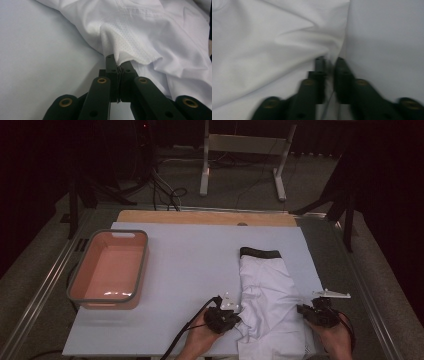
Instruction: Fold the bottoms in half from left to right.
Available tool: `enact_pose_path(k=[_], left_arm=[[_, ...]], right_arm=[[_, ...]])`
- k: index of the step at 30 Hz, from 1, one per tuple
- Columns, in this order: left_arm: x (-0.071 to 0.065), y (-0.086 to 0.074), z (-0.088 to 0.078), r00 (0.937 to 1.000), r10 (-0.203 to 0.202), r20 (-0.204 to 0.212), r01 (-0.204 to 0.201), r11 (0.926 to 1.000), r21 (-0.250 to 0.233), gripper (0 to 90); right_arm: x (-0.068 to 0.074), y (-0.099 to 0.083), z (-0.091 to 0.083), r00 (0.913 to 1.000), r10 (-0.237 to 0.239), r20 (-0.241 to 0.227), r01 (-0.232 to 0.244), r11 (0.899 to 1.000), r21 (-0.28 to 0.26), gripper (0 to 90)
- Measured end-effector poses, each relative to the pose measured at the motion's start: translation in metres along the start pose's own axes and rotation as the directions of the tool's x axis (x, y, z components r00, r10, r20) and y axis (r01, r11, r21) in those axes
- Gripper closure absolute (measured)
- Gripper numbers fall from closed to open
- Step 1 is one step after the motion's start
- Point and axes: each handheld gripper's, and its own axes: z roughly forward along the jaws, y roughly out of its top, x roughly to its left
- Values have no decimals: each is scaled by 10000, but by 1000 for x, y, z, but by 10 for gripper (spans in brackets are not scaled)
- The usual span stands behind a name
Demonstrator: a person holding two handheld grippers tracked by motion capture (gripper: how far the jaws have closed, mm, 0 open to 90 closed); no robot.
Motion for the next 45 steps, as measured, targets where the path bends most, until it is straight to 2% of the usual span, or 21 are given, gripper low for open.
enact_pose_path(k=[1, 6, 12, 16, 17, 18, 22, 23, 26, 27, 28, 29, 30, 31, 32, 33, 34, 35, 36, 39, 45], left_arm=[[-1, 0, -1, 10000, 20, 51, -20, 10000, 4, 887], [-4, -4, -8, 9999, 75, 146, -74, 9999, -98, 888], [-3, -9, -14, 10000, -13, 86, 15, 9998, -183, 889], [3, -11, -17, 9998, -210, -41, 209, 9994, -293, 891], [4, -11, -18, 9996, -284, -4, 284, 9990, -359, 890], [4, -11, -18, 9996, -284, -4, 284, 9990, -359, 890], [-2, -12, -21, 9999, -113, 59, 115, 9993, -354, 890], [-3, -13, -22, 10000, 86, -48, -87, 9997, -246, 890], [-1, -14, -23, 9999, 82, -123, -85, 9997, -225, 890], [3, -15, -25, 9999, -22, -147, 19, 9997, -233, 890], [3, -15, -25, 9999, -22, -147, 19, 9997, -233, 890], [4, -16, -28, 9998, -85, -154, 80, 9996, -274, 890], [4, -16, -28, 9998, -85, -154, 80, 9996, -274, 890], [4, -18, -30, 9999, -55, -159, 51, 9997, -250, 890], [4, -18, -30, 9999, -55, -159, 51, 9997, -250, 890], [5, -18, -32, 9998, -37, -203, 32, 9997, -258, 890], [5, -18, -32, 9998, -37, -203, 32, 9997, -258, 890], [7, -20, -33, 9997, -103, -214, 96, 9995, -312, 890], [7, -20, -33, 9997, -103, -214, 96, 9995, -312, 890], [12, -24, -38, 9995, -168, -256, 161, 9995, -277, 890], [23, -29, -45, 9982, -388, -451, 371, 9986, -364, 890]], right_arm=[[1, 2, -1, 9999, -30, 101, 30, 10000, -15, 889], [2, 1, -8, 9998, -149, 153, 153, 9995, -263, 894], [-5, 0, -14, 9992, 146, 377, -129, 9989, -443, 896], [-7, 0, -13, 9988, 154, 462, -144, 9997, -218, 895], [-6, -2, -12, 9984, 21, 571, -27, 9999, 98, 896], [-6, -2, -12, 9984, 21, 571, -27, 9999, 98, 896], [-5, -2, -12, 9977, -31, 678, 17, 9998, 201, 895], [-4, -2, -13, 9978, 10, 663, -19, 9999, 127, 894], [-2, -1, -13, 9986, -93, 525, 89, 9999, 85, 891], [0, -1, -12, 9992, -183, 350, 179, 9998, 113, 845], [0, -1, -12, 9992, -183, 350, 179, 9998, 113, 845], [2, 0, -11, 9996, -245, 105, 245, 9997, 84, 704], [2, 0, -11, 9996, -245, 105, 245, 9997, 84, 704], [5, 2, -10, 9998, -147, 167, 149, 9998, -107, 607], [5, 2, -10, 9998, -147, 167, 149, 9998, -107, 607], [5, 5, -11, 9998, -193, -26, 191, 9990, -394, 548], [5, 5, -11, 9998, -193, -26, 191, 9990, -394, 548], [7, 9, -12, 9998, -196, 8, 196, 9977, -647, 484], [7, 9, -12, 9998, -196, 8, 196, 9977, -647, 484], [11, 17, -11, 9996, -280, -25, 276, 9949, -974, 402], [18, 25, -4, 9988, -483, -94, 470, 9925, -1125, 374]])
